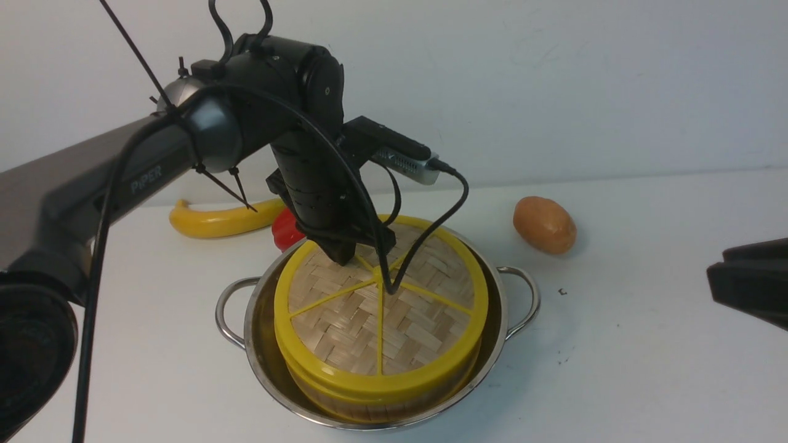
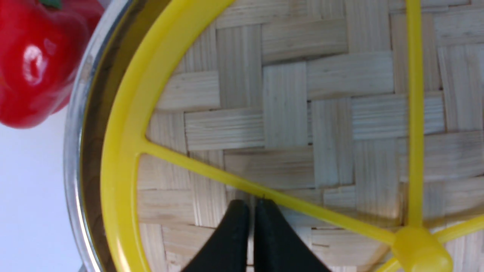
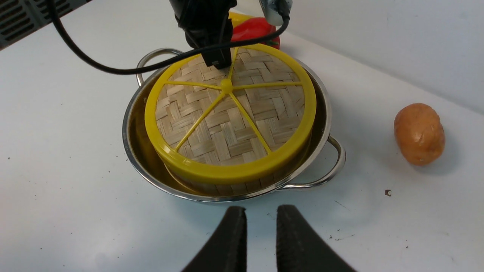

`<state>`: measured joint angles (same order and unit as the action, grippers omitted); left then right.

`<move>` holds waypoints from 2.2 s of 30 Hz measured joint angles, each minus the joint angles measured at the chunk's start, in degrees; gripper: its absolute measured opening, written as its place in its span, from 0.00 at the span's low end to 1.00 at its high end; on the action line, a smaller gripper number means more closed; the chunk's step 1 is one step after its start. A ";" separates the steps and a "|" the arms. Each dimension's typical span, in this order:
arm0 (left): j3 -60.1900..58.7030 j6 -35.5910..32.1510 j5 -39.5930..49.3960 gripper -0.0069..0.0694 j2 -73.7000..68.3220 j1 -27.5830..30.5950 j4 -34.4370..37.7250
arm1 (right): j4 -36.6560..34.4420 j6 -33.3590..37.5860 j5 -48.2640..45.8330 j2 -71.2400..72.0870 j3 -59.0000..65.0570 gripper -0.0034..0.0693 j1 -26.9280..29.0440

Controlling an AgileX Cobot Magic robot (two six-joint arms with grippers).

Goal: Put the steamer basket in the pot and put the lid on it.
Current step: Use the left arm to place the steamer lid on the steamer

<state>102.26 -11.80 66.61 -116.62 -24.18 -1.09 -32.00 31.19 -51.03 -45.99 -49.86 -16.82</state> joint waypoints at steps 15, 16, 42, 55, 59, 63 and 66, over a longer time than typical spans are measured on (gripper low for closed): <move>0.11 0.43 0.01 0.11 -0.62 0.00 -3.17 | -0.12 0.00 0.00 0.00 0.00 0.21 0.00; 0.11 0.54 0.13 0.11 -0.67 0.00 -3.59 | -0.12 0.00 0.00 0.00 0.00 0.21 0.00; 0.11 -5.70 1.66 0.11 2.45 -0.06 13.88 | -0.78 0.37 -0.06 0.00 0.00 0.21 0.00; 0.42 -4.87 -0.92 0.11 -0.76 -0.06 9.55 | -0.98 0.37 -0.19 0.00 0.00 0.21 0.00; 0.42 -4.51 -1.13 0.11 -0.76 -0.06 8.98 | -0.98 0.37 -0.19 0.00 0.00 0.21 0.00; 0.47 -4.51 -2.30 0.11 -0.76 -0.06 7.63 | -0.98 0.42 -0.19 0.00 0.00 0.21 0.00; 0.47 -4.51 -2.58 0.11 -0.76 -0.06 7.27 | -0.98 0.42 -0.19 0.00 0.00 0.21 0.00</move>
<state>102.72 -16.30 64.02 -117.38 -24.24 6.19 -32.98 31.61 -51.22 -45.99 -49.86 -16.82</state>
